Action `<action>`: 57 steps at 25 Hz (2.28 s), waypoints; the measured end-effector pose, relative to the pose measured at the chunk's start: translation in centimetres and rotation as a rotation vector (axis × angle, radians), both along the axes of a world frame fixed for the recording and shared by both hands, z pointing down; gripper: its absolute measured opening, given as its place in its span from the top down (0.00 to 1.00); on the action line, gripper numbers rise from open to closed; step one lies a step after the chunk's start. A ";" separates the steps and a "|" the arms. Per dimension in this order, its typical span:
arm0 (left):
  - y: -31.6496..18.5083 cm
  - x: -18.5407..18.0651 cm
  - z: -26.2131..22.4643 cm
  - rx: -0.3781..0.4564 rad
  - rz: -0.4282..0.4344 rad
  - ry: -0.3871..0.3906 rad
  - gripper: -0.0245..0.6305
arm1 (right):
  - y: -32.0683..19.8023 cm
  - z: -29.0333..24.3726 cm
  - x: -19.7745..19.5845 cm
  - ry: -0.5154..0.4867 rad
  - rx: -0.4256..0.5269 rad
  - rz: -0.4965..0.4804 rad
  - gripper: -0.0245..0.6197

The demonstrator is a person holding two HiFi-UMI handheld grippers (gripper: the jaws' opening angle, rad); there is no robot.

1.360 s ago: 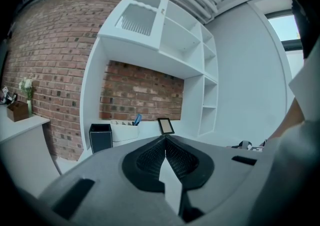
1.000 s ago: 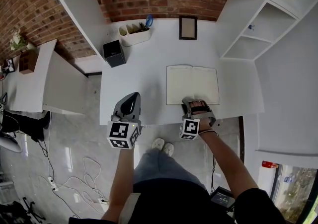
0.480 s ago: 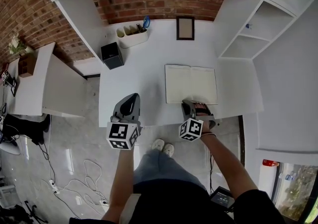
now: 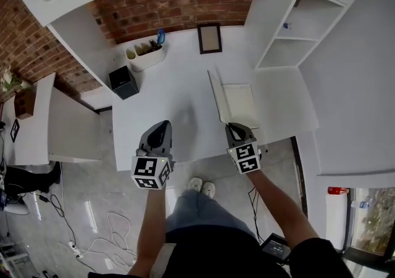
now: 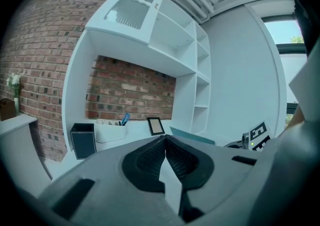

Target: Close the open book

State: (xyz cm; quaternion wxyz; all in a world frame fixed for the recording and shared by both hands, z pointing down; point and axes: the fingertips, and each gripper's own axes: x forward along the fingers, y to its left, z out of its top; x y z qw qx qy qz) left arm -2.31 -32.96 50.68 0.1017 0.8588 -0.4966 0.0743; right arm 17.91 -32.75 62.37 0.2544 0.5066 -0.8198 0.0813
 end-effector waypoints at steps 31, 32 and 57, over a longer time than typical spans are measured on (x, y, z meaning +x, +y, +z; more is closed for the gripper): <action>-2.3 6.4 2.9 -0.068 0.132 -0.005 0.95 | 0.2 6.1 12.8 -0.030 -0.236 0.457 0.72; -2.3 6.4 2.8 -0.066 0.133 -0.003 0.95 | 0.3 5.9 12.8 -0.045 -0.232 0.456 0.72; -4.2 10.5 -8.9 0.195 0.217 0.065 0.95 | -1.5 -21.5 10.8 -0.237 0.433 0.395 0.96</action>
